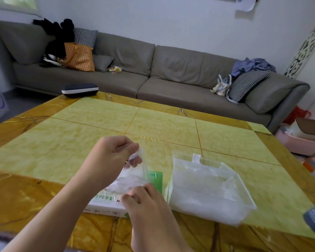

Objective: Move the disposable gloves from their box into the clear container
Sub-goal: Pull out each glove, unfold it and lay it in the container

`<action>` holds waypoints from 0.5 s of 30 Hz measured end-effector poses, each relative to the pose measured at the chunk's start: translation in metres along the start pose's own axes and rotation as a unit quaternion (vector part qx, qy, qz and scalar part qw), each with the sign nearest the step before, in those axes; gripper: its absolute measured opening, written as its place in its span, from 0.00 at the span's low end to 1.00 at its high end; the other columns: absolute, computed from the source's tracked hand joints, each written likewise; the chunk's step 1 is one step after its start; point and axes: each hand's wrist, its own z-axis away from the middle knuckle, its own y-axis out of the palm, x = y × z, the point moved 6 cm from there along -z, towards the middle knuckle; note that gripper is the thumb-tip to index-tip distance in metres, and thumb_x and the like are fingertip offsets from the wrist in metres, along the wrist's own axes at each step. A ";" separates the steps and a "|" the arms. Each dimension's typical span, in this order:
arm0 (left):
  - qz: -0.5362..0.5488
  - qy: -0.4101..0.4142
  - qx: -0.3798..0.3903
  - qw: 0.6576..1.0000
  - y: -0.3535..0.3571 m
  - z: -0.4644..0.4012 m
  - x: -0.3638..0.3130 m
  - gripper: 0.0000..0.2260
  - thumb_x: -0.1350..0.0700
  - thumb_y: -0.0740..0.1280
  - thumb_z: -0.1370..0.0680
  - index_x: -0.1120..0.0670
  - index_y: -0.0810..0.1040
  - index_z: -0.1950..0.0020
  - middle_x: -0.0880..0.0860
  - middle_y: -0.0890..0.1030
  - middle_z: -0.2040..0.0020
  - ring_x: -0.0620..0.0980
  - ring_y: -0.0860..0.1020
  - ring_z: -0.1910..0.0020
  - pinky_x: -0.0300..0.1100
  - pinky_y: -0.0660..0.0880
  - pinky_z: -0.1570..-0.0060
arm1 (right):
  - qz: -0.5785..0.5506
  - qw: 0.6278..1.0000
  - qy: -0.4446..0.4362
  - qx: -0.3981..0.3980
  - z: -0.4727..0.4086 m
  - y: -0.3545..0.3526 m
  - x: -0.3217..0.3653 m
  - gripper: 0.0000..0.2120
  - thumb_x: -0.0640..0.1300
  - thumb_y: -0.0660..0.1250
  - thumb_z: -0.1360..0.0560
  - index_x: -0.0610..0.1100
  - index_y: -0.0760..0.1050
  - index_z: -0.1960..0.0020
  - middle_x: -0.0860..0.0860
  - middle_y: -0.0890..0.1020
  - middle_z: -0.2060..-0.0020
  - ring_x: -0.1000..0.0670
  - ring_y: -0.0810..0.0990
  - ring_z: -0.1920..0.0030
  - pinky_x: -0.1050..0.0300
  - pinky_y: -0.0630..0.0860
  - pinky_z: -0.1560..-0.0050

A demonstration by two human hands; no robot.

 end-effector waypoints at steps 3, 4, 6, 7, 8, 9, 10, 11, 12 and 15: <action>-0.004 -0.028 0.033 0.999 0.009 -0.001 0.004 0.13 0.57 0.64 0.16 0.60 0.83 0.57 0.53 0.87 0.61 0.49 0.83 0.63 0.45 0.81 0.56 | -0.027 0.999 0.004 -0.018 0.003 -0.010 0.002 0.23 0.35 0.66 0.27 0.46 0.72 0.33 0.50 0.72 0.37 0.46 0.69 0.36 0.50 0.75 0.37; -0.007 -0.037 0.045 0.998 0.012 -0.001 0.006 0.14 0.56 0.64 0.15 0.60 0.83 0.57 0.54 0.87 0.61 0.48 0.82 0.65 0.46 0.80 0.55 | -0.055 0.997 0.022 -0.047 0.004 -0.017 0.000 0.19 0.38 0.64 0.24 0.47 0.73 0.34 0.52 0.71 0.38 0.48 0.71 0.39 0.52 0.76 0.40; -0.008 -0.034 0.054 0.998 0.013 -0.001 0.006 0.16 0.53 0.64 0.15 0.60 0.83 0.57 0.54 0.86 0.62 0.46 0.80 0.66 0.48 0.78 0.53 | -0.120 0.981 0.091 -0.122 0.008 -0.036 -0.010 0.14 0.44 0.61 0.19 0.52 0.70 0.34 0.58 0.68 0.39 0.54 0.74 0.45 0.57 0.76 0.46; -0.008 -0.025 0.058 0.998 0.012 -0.001 0.005 0.17 0.52 0.64 0.15 0.60 0.83 0.57 0.54 0.86 0.62 0.46 0.80 0.65 0.47 0.77 0.52 | -0.141 0.970 0.116 -0.159 0.008 -0.046 -0.014 0.15 0.45 0.61 0.18 0.53 0.66 0.33 0.59 0.66 0.39 0.57 0.73 0.44 0.61 0.75 0.46; -0.011 -0.014 0.068 0.998 0.011 -0.002 0.005 0.18 0.50 0.64 0.15 0.59 0.84 0.58 0.53 0.86 0.62 0.46 0.80 0.64 0.47 0.77 0.52 | -0.141 0.963 0.133 -0.190 0.007 -0.055 -0.018 0.18 0.47 0.62 0.17 0.53 0.63 0.29 0.59 0.65 0.37 0.59 0.71 0.40 0.67 0.72 0.42; -0.017 -0.004 0.084 0.996 0.011 -0.001 0.003 0.19 0.48 0.63 0.16 0.58 0.85 0.58 0.53 0.86 0.62 0.49 0.81 0.63 0.48 0.77 0.50 | -0.142 0.959 0.140 -0.200 0.004 -0.059 -0.022 0.23 0.48 0.63 0.16 0.52 0.58 0.25 0.59 0.64 0.33 0.60 0.68 0.34 0.71 0.67 0.37; -0.026 0.006 0.104 0.994 0.011 -0.001 0.003 0.20 0.46 0.62 0.16 0.56 0.85 0.57 0.53 0.86 0.61 0.52 0.82 0.60 0.50 0.78 0.48 | -0.149 0.959 0.153 -0.187 -0.001 -0.058 -0.028 0.28 0.49 0.63 0.16 0.51 0.54 0.21 0.59 0.62 0.29 0.61 0.64 0.28 0.74 0.62 0.34; -0.030 0.010 0.124 0.992 0.012 0.000 0.004 0.21 0.43 0.61 0.16 0.55 0.86 0.56 0.53 0.87 0.59 0.56 0.83 0.56 0.53 0.78 0.44 | -0.160 0.959 0.169 -0.161 -0.006 -0.056 -0.033 0.30 0.51 0.63 0.16 0.51 0.52 0.19 0.59 0.63 0.27 0.61 0.63 0.26 0.74 0.60 0.32; -0.020 0.005 0.141 0.990 0.012 0.001 0.004 0.22 0.41 0.60 0.16 0.54 0.86 0.53 0.53 0.87 0.56 0.57 0.84 0.53 0.55 0.78 0.41 | -0.170 0.959 0.176 -0.145 -0.011 -0.054 -0.037 0.28 0.51 0.64 0.16 0.52 0.55 0.20 0.59 0.67 0.28 0.60 0.67 0.28 0.74 0.63 0.34; 0.014 -0.029 0.204 0.978 0.007 0.005 0.012 0.19 0.40 0.60 0.18 0.50 0.85 0.43 0.49 0.87 0.46 0.46 0.84 0.45 0.47 0.76 0.38 | -0.206 0.946 0.181 -0.173 -0.018 -0.058 -0.045 0.03 0.46 0.66 0.16 0.53 0.77 0.46 0.60 0.82 0.56 0.60 0.81 0.56 0.71 0.73 0.59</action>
